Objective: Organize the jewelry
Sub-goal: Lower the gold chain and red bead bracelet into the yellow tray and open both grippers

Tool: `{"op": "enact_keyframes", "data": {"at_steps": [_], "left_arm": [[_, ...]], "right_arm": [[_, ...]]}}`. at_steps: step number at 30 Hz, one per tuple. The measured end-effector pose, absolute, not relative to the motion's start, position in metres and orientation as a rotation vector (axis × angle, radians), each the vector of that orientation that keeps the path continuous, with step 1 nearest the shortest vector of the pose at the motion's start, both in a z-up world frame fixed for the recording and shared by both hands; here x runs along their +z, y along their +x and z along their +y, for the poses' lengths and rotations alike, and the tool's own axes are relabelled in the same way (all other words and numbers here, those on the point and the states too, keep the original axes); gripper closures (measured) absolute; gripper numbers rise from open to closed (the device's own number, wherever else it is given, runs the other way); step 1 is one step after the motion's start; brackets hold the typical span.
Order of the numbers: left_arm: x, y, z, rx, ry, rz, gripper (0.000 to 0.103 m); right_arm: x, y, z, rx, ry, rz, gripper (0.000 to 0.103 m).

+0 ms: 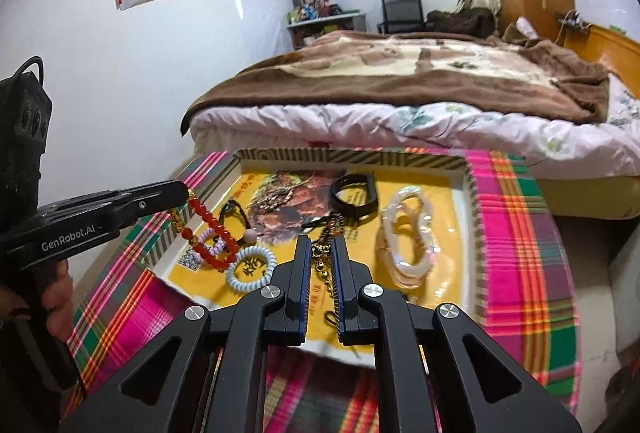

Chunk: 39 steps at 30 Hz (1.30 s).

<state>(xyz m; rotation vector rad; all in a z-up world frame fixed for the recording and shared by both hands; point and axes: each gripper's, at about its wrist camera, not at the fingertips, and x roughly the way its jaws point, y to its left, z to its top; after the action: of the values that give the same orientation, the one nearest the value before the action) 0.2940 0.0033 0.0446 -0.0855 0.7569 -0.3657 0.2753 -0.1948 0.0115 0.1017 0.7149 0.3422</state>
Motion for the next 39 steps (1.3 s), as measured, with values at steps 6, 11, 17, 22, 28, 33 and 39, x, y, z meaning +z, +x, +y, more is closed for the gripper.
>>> {"op": "enact_keyframes", "data": {"at_steps": [6,11,17,22,28,33,39], "left_arm": [[0.02,0.304,0.017,-0.326,-0.09,0.816,0.093],[0.01,0.304,0.026,-0.297,-0.089,0.84,0.093],[-0.003,0.303,0.035,-0.272,-0.098,0.876,0.093],[-0.012,0.3,0.039,-0.253,-0.1,0.899,0.093],[-0.014,0.299,0.044,-0.242,-0.117,0.915,0.093],[-0.013,0.295,0.044,-0.243,-0.122,0.921,0.077],[-0.008,0.287,0.043,-0.248,-0.12,0.913,0.061]], "right_arm": [[-0.009,0.291,-0.183,0.38,0.114,0.784,0.093],[-0.022,0.293,-0.175,0.393,0.105,0.829,0.093],[-0.034,0.29,-0.166,0.398,0.066,0.868,0.093],[-0.039,0.288,-0.16,0.405,0.046,0.892,0.092],[-0.04,0.287,-0.158,0.402,0.042,0.903,0.092],[-0.039,0.285,-0.156,0.397,0.043,0.902,0.086],[-0.034,0.28,-0.156,0.397,0.047,0.892,0.077]]}}
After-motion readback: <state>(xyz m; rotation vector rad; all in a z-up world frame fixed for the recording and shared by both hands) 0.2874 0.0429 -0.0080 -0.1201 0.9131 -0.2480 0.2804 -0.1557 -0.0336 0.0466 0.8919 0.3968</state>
